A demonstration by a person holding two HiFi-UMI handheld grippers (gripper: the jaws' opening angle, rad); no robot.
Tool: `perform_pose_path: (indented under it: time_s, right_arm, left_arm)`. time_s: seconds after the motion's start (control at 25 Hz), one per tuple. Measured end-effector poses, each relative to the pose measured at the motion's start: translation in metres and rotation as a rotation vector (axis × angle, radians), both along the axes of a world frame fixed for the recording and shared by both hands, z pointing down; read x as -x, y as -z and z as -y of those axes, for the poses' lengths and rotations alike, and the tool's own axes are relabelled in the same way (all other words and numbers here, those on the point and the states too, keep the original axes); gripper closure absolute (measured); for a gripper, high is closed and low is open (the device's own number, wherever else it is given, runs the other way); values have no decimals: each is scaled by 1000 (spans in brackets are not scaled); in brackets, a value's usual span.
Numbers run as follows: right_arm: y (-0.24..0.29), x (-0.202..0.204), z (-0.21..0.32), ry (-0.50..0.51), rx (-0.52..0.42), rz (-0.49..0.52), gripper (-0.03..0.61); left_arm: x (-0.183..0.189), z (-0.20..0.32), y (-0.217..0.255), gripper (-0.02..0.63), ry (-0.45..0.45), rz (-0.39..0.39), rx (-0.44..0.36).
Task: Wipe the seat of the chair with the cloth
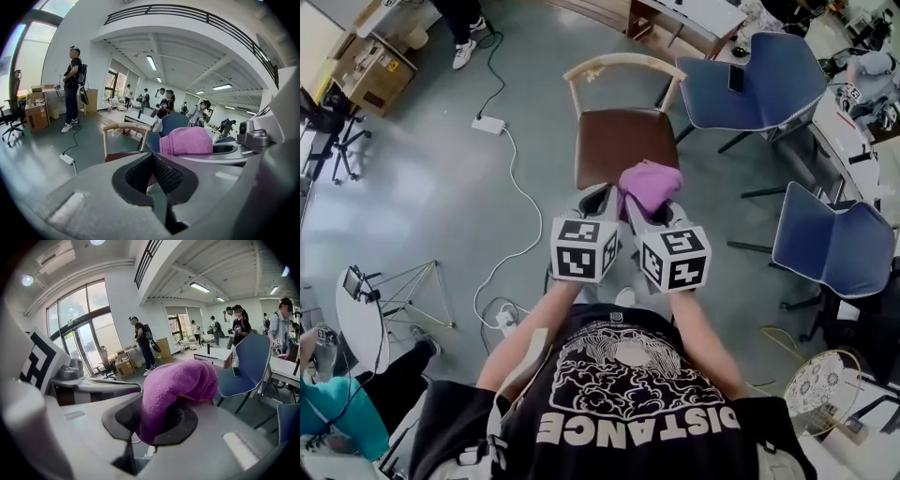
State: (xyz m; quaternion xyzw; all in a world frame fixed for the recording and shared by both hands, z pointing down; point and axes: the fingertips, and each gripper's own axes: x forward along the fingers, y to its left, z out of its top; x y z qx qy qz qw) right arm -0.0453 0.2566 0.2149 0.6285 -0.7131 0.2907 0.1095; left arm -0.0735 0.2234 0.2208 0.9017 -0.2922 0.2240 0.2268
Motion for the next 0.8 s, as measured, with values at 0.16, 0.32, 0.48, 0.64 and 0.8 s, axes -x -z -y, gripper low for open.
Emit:
perform_pose_path:
  time_s: [0.16,0.32,0.48,0.64,0.8]
  right_arm:
    - [-10,9,47,3,34,-3,512]
    - [-19,22,90,11,74,-13,512]
    - [-30,33,129,35,115,-29,512]
    - [-43,40,161,62,154,-33,512]
    - [-58,48,189,107,182,-36,512]
  left_arm:
    - [7,48,-9,617,-6,4,26]
    - [18,92,-19,617,-10,-1,53]
    - [29,133,-31,617,6,-5,78]
    - [35,163,-45,617,23,-20,107]
    - [43,186,-61,617,51,-15,132]
